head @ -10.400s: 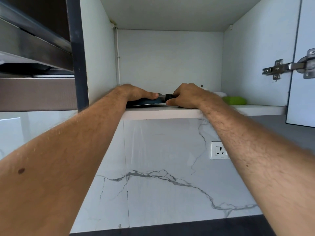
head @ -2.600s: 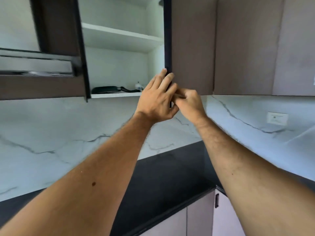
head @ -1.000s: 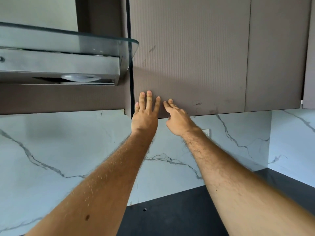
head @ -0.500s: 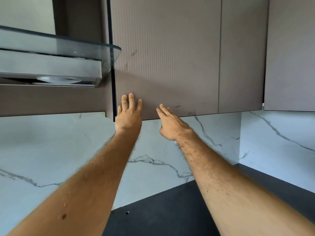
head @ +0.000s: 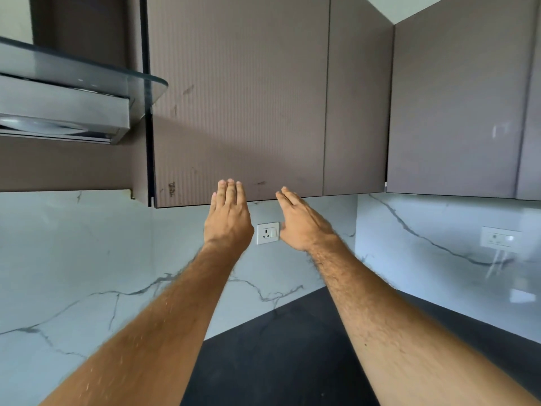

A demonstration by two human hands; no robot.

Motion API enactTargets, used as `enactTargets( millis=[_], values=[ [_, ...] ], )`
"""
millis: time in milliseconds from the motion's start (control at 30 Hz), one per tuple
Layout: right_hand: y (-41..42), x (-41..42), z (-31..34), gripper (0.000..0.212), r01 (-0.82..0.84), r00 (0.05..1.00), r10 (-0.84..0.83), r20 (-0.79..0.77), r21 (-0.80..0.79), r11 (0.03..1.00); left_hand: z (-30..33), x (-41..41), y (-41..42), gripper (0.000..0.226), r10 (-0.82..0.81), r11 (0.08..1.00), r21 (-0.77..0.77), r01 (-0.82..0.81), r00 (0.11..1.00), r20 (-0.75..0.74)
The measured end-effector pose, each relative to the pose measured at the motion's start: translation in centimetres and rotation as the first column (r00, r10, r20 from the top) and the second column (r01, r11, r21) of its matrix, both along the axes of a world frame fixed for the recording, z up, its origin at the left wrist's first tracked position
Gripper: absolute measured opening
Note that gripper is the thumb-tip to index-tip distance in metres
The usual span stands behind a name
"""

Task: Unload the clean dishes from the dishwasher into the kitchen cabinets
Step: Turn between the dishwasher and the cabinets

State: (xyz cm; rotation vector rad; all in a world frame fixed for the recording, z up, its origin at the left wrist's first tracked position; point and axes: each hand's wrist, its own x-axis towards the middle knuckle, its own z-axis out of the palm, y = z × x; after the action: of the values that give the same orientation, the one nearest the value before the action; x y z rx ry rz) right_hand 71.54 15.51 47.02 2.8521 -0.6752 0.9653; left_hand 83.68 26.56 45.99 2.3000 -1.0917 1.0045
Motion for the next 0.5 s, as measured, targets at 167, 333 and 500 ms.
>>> enactTargets(
  millis=[167, 333, 500],
  values=[
    [-1.4, -3.4, -2.3, 0.08, 0.083, 0.996, -0.084, 0.02, 0.029, 0.996, -3.1, -1.9, -1.9, 0.066, -0.099, 0.995, 0.0, 0.099, 0.994, -0.046],
    [-2.5, -7.6, -5.6, 0.076, 0.191, 0.982, -0.191, -0.012, 0.088, 0.978, -7.1, -4.6, -3.7, 0.065, -0.17, 0.983, 0.057, 0.176, 0.981, -0.089],
    [-3.1, -12.0, -9.1, 0.069, 0.3, 0.951, -0.309, 0.004, 0.225, 0.927, -10.5, -7.8, -5.4, 0.065, -0.247, 0.955, 0.132, 0.265, 0.959, -0.14]
  ],
)
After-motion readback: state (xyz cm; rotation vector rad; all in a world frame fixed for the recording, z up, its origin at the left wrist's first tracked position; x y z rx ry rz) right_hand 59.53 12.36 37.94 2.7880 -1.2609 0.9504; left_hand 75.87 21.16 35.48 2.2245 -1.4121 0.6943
